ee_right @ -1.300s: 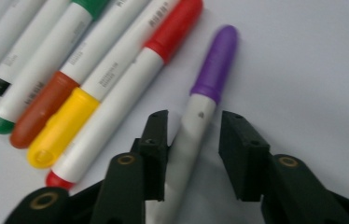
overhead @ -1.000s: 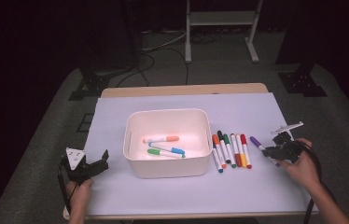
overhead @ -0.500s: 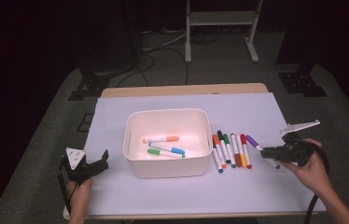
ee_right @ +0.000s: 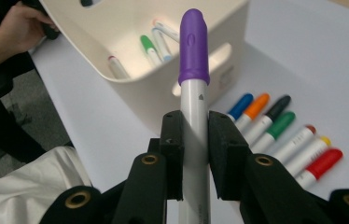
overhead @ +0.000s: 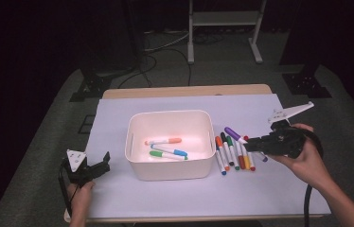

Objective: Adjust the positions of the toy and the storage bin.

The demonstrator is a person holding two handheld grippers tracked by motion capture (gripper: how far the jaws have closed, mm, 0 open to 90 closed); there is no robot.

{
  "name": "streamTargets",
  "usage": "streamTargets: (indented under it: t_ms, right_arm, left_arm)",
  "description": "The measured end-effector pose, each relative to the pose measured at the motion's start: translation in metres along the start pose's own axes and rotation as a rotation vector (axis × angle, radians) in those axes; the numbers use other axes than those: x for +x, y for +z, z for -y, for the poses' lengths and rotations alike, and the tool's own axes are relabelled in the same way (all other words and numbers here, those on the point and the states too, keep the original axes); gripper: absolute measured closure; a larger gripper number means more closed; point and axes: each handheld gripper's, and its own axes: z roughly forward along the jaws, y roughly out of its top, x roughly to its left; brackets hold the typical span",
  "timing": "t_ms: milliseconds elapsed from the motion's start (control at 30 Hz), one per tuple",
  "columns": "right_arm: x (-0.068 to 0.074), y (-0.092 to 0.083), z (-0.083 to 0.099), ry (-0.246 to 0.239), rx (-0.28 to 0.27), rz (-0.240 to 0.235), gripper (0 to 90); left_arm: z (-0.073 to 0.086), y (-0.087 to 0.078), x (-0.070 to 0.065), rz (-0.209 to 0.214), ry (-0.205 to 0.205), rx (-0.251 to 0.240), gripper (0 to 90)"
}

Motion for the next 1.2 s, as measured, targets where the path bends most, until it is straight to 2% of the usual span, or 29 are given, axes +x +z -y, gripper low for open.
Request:
streamTargets:
  t_ms: [200, 433, 600, 700, 900, 1200]
  right_arm:
    - [0.024, 0.012, -0.031, -0.071, 0.016, -0.074, 75.8]
    - [0.045, 0.046, -0.061, -0.156, 0.074, -0.139, 75.8]
    - [0.058, 0.066, -0.078, -0.192, 0.098, -0.17, 75.7]
    - [0.063, 0.08, -0.089, -0.228, 0.114, -0.188, 75.7]
    - [0.073, 0.106, -0.104, -0.269, 0.148, -0.213, 75.7]
    - [0.08, 0.145, -0.115, -0.291, 0.177, -0.261, 75.7]
  left_arm:
    - [0.0, 0.0, 0.0, 0.0, -0.001, 0.001, 0.0]
    - [0.0, 0.0, 0.0, 0.002, 0.0, 0.0, 0.0]
    - [0.0, 0.0, 0.001, 0.003, -0.003, 0.003, 0.0]
    - [0.0, 0.0, 0.0, 0.004, -0.001, 0.002, 0.0]
    - [0.0, 0.0, 0.001, 0.005, -0.004, 0.003, 0.0]
    - [0.0, 0.0, 0.001, 0.008, -0.016, 0.003, 0.0]
